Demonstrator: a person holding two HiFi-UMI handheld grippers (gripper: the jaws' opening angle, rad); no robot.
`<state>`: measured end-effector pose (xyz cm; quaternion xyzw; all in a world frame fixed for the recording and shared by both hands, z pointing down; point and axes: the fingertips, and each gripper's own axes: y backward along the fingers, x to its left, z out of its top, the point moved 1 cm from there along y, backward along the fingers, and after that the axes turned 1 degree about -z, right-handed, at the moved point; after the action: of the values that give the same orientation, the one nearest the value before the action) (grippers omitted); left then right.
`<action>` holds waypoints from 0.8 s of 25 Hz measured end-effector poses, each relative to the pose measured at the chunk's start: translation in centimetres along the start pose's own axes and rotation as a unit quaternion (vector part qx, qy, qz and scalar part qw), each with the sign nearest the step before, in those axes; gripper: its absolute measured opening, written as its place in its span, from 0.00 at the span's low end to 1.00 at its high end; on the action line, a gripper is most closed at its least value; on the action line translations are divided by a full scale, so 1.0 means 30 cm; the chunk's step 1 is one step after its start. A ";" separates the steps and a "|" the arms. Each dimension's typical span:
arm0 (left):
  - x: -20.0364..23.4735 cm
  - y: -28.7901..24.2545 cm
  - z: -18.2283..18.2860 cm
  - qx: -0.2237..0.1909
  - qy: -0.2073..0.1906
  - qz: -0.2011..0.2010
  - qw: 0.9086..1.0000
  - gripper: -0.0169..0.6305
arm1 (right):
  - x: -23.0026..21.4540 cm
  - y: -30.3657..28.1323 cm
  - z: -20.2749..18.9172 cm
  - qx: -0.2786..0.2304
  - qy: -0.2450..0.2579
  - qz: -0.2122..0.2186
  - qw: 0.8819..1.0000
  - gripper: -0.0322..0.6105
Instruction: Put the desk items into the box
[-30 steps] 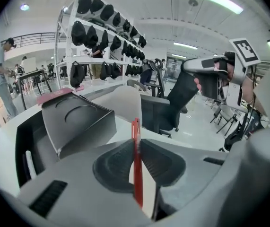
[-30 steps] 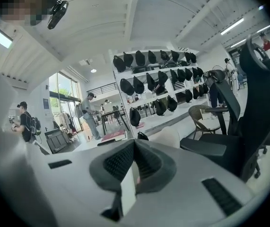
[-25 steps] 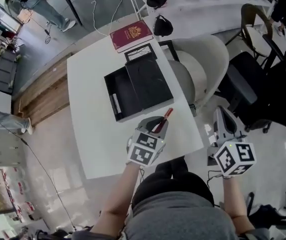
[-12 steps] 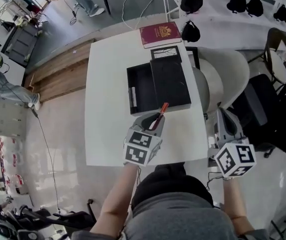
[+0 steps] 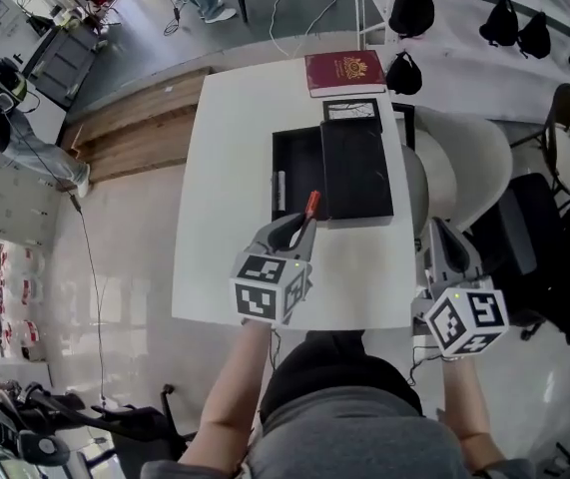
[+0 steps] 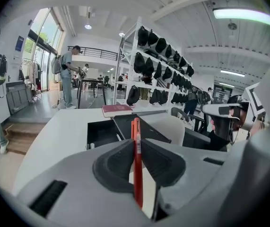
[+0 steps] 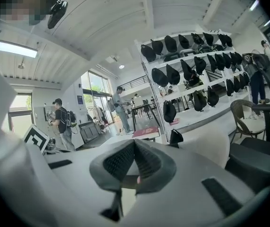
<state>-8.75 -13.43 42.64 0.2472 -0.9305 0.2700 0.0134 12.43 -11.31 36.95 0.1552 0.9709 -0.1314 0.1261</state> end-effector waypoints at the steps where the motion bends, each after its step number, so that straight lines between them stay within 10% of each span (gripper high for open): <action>1: 0.009 0.002 0.009 -0.003 0.004 0.005 1.000 0.10 | 0.003 -0.007 0.001 0.000 -0.001 0.003 1.000 0.06; 20: 0.151 -0.031 0.146 -0.044 0.041 0.040 0.997 0.10 | 0.068 -0.124 0.008 0.012 0.009 0.036 0.999 0.06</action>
<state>-11.80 -18.39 40.08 0.1979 -0.9492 0.2393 0.0515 9.36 -14.24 36.94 0.1928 0.9641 -0.1376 0.1205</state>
